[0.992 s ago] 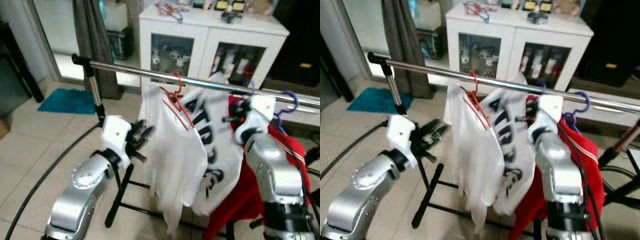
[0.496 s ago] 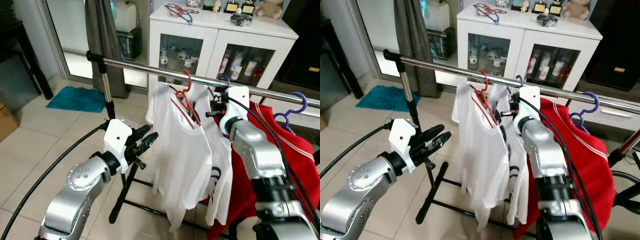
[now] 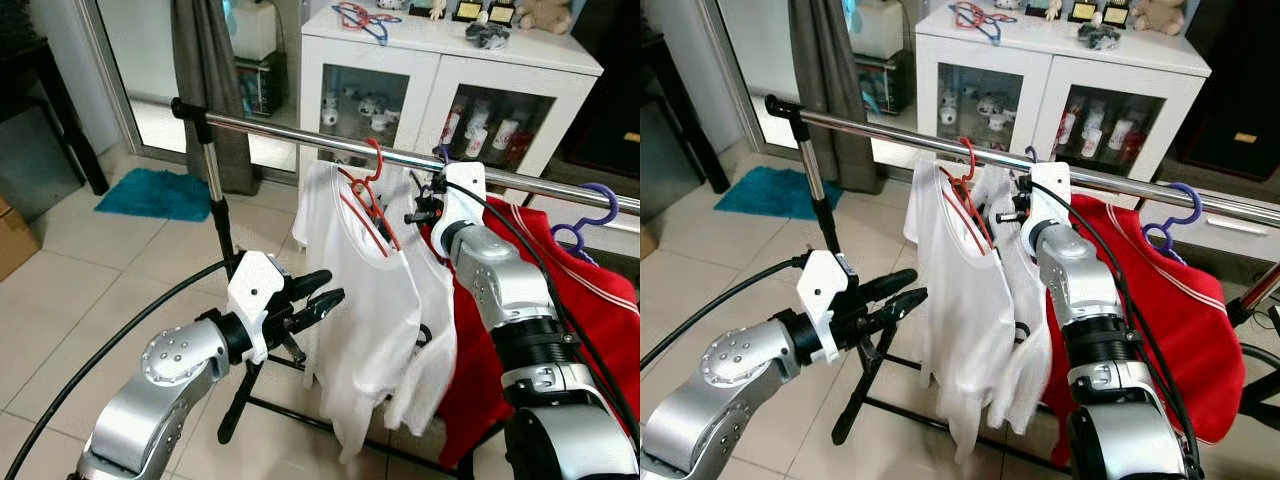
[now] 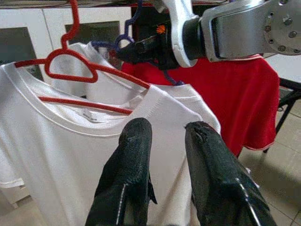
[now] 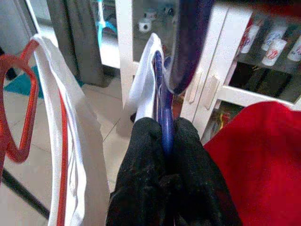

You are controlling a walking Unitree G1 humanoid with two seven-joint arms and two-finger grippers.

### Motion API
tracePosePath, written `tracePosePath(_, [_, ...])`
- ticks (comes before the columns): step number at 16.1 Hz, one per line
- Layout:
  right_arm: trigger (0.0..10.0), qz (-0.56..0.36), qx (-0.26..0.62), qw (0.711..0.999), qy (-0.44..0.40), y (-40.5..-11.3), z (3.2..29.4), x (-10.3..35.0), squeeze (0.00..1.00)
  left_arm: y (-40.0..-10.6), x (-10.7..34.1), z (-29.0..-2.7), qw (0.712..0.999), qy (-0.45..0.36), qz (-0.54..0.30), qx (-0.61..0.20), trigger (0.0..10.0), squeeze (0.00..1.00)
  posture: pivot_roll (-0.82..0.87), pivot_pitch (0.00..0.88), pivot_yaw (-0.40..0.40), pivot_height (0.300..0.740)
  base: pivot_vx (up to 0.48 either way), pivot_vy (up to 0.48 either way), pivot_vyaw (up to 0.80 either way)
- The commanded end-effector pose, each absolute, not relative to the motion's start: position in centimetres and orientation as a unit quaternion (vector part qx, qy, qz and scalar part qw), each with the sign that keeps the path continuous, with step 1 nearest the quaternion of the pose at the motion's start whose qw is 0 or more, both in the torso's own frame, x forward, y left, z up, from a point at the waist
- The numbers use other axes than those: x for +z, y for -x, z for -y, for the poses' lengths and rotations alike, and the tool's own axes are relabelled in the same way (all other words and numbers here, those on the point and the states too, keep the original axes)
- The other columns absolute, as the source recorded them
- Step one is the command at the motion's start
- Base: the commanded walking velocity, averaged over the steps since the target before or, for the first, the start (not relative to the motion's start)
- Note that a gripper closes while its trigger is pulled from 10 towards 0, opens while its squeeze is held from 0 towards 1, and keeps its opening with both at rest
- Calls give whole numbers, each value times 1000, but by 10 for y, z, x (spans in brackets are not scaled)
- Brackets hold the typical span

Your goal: Hang hanger

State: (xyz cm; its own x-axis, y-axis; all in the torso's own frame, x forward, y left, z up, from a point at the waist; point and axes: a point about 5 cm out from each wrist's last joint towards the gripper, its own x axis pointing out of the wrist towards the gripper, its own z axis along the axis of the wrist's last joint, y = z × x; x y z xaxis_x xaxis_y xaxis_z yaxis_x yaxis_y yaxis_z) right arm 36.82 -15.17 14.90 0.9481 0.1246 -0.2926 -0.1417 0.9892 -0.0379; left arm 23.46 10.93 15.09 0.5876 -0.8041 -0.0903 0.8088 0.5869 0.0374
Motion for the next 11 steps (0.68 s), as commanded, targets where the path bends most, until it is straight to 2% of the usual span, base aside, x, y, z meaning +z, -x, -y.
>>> tracePosePath(1, [10000, -169, 73, 982, 31, -365, 154, 141, 0, -234, 152, -107, 883, -38, -30, -467, 10000, 0, 110, 0, -23, 740, 0, 0, 0])
tracePosePath(4, [10000, -176, 80, 981, 23, -360, 155, 136, 0, -233, 150, -107, 879, -40, -33, -474, 10000, 0, 101, 0, -10, 740, 0, 0, 0])
tracePosePath(5, [10000, -171, 82, 982, 16, -358, 156, 138, 725, -233, 150, -107, 879, -38, -34, -474, 10000, 0, 97, 0, -5, 740, 0, 0, 0])
tracePosePath(6, [10000, -159, 90, 983, 14, -356, 156, 140, 1000, -233, 149, -107, 883, -26, -35, -468, 10000, 0, 92, 0, -1, 740, 0, 0, 0])
tracePosePath(8, [10000, -101, 117, 988, 27, -349, 157, 153, 1000, -237, 151, -114, 906, 21, -23, -422, 10000, 0, 85, 0, 2, 740, 0, 0, 0])
tracePosePath(10, [10000, -73, 128, 989, 5, -341, 161, 162, 1000, -239, 152, -119, 918, 17, -18, -396, 10000, 0, 82, 0, 0, 740, 0, 0, 0])
tracePosePath(11, [10000, -46, 151, 987, -25, -328, 164, 171, 1000, -241, 153, -123, 930, 12, -11, -368, 10000, 0, 78, 0, -3, 740, 0, 0, 0])
